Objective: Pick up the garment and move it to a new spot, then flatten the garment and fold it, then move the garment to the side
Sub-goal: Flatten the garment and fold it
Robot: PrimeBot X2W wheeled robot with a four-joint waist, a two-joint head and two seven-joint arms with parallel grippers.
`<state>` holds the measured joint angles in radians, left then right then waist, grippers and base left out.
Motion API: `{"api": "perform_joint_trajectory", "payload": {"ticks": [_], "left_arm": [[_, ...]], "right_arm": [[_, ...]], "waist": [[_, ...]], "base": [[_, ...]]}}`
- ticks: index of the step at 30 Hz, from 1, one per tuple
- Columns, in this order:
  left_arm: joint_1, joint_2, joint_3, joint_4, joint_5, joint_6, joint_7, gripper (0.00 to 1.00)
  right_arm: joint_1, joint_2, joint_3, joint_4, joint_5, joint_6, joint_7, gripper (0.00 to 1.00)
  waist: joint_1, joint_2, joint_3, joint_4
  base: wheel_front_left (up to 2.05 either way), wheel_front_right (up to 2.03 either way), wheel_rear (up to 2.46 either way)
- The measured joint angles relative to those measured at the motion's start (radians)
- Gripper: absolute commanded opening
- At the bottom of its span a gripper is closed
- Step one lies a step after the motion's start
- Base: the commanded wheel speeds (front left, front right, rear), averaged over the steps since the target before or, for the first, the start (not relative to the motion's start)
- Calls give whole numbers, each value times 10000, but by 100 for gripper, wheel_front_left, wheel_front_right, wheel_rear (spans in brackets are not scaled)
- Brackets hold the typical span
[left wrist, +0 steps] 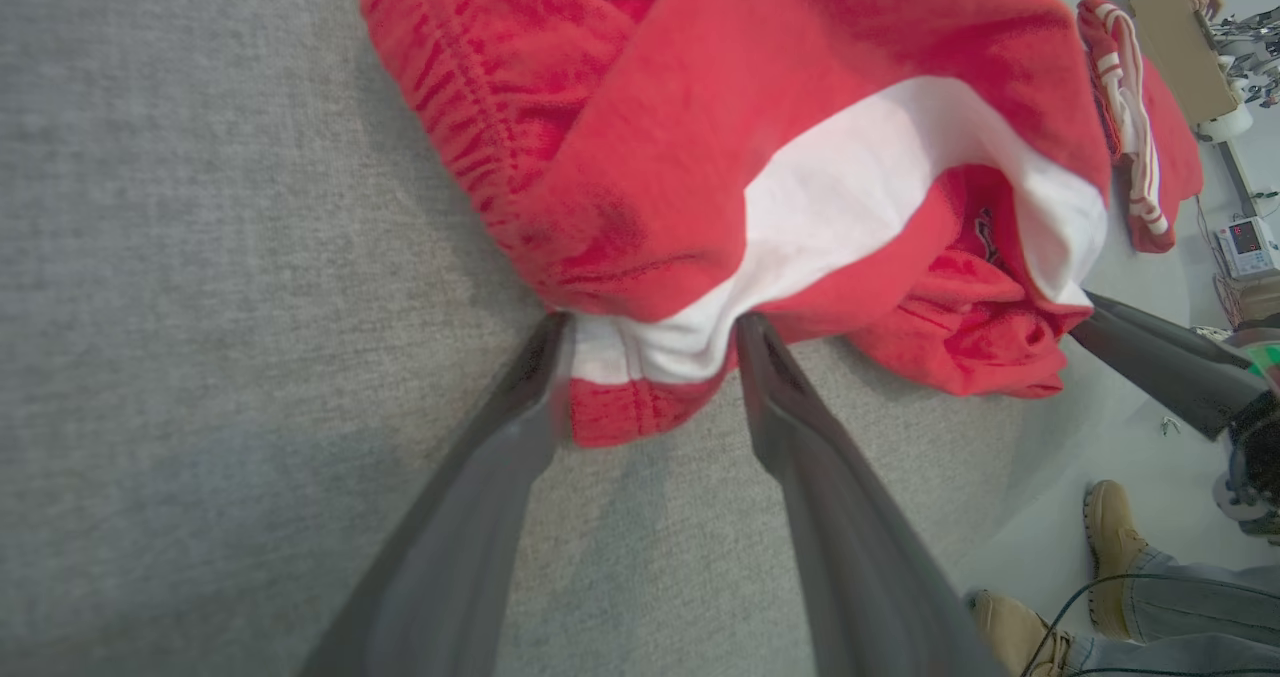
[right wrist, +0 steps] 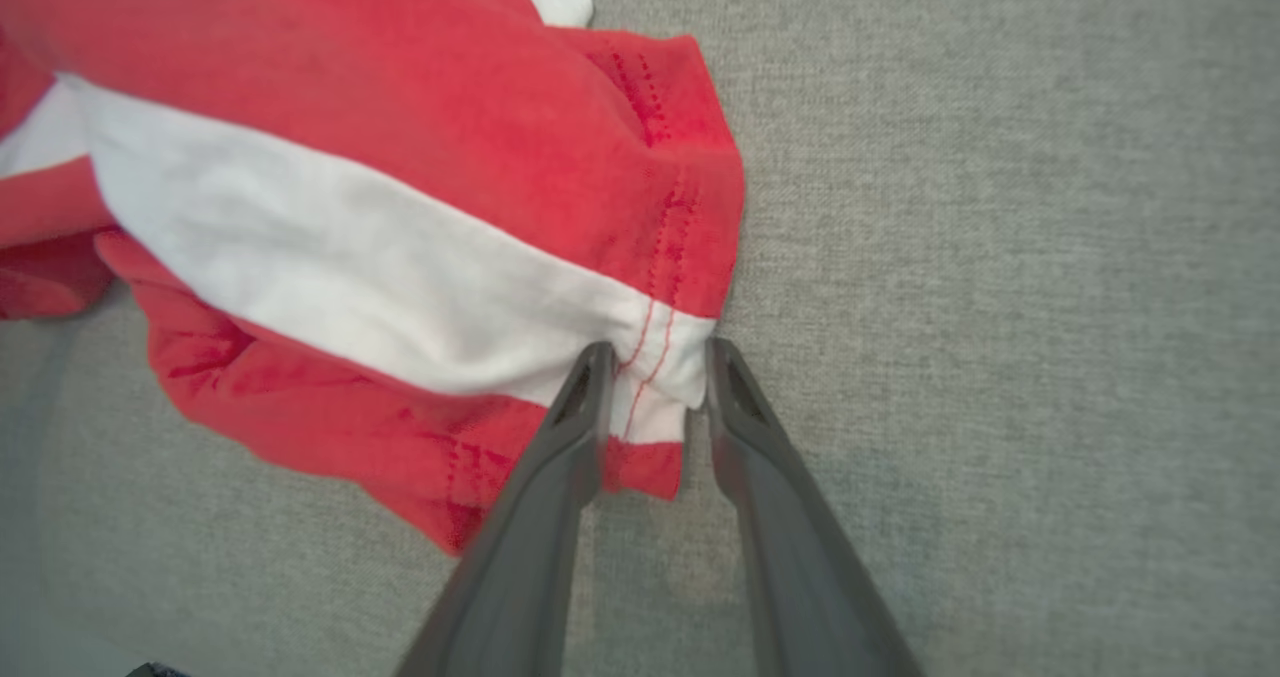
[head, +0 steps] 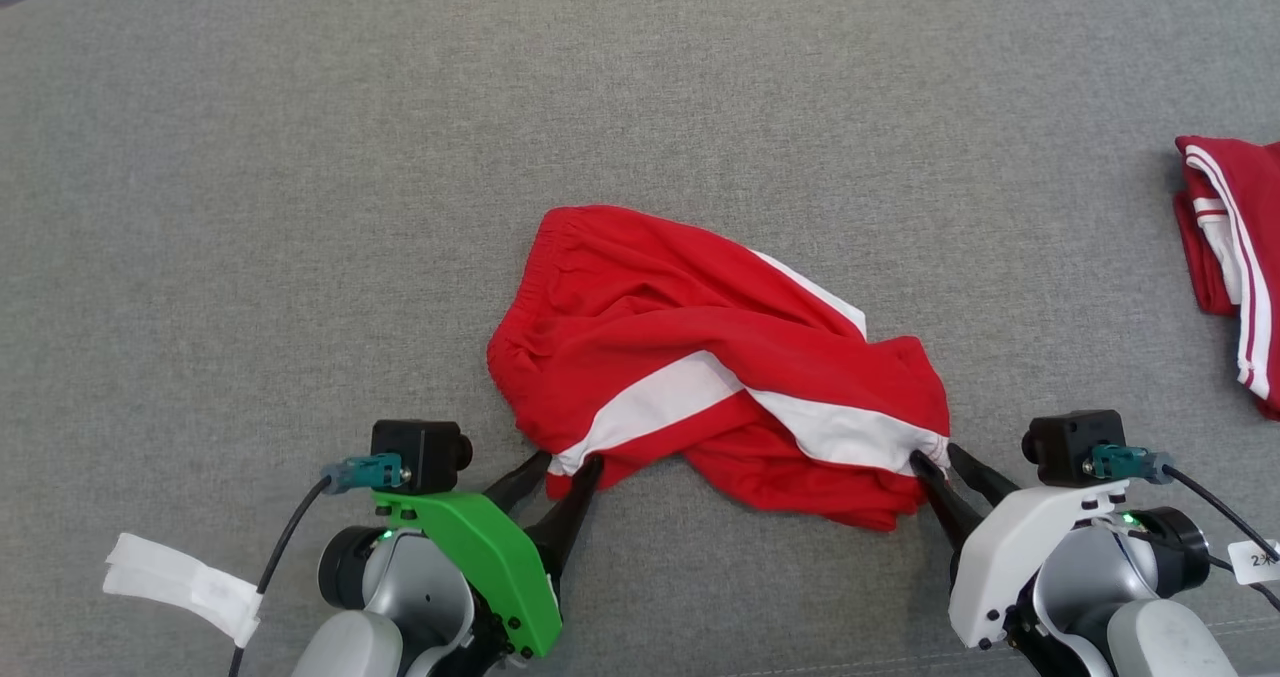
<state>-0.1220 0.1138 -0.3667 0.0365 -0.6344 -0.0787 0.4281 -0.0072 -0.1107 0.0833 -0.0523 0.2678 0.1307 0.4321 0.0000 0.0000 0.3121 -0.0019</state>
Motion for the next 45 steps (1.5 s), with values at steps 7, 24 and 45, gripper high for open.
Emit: {"api": "perform_joint_trajectory", "payload": {"ticks": [7,24,45], "left_arm": [[-58,314,-203,-54,-73,-234,-128,0],[624,2694,811,-5706,-1072,-247,1532,0],[-10237,3852,1204,-485,27,-437,2393,0]], "right_arm": [[-17,-180,109,-81,357,0,-119,0],[8,-1850,-1229,-4291,2986,0,418,0],[-11794,-679,-681,1657,1534,27,-2230,0]], "waist": [[0,0,-82,-153],[0,0,-818,-281],[3,0,2344,-487]], "base": [[0,0,0],[0,0,0],[0,0,0]]}}
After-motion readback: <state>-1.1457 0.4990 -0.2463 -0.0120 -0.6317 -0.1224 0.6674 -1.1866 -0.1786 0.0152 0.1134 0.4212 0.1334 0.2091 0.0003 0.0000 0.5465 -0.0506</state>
